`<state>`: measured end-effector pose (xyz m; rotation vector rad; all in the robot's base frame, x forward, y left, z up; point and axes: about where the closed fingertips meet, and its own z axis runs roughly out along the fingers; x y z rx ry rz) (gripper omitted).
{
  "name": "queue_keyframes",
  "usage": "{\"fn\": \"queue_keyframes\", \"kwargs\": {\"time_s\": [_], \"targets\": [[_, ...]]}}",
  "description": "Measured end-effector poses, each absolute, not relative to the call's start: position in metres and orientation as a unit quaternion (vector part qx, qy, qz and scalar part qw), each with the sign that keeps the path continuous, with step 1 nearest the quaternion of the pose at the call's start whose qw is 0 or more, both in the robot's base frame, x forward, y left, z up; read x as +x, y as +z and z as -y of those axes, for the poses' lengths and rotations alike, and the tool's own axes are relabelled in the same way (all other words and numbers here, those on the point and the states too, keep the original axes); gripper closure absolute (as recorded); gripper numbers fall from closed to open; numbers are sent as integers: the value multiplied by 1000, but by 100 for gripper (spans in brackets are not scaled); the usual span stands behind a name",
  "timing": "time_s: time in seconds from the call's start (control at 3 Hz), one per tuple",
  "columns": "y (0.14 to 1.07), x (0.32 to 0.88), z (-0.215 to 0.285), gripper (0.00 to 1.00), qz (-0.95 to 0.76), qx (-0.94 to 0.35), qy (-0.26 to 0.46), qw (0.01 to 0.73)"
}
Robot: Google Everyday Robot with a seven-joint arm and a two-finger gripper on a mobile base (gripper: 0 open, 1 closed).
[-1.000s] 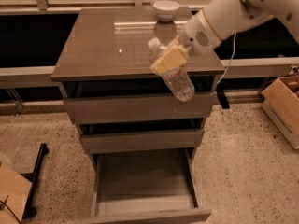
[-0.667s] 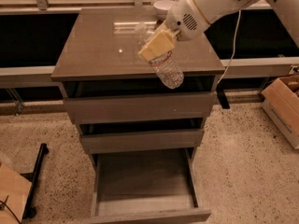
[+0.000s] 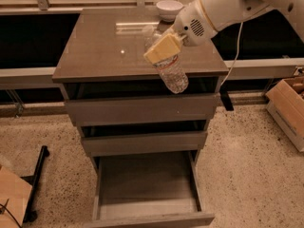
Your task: Pick water bottle from bottom drawer and place on counter
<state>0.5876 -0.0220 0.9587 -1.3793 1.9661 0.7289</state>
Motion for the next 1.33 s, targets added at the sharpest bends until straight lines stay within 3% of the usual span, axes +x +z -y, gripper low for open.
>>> {"fn": "queue_keyframes", "kwargs": {"time_s": [0.67, 1.33], "targets": [[986, 629, 32, 100, -730, -425, 304, 442], [1034, 692, 69, 100, -713, -309, 279, 564]]}}
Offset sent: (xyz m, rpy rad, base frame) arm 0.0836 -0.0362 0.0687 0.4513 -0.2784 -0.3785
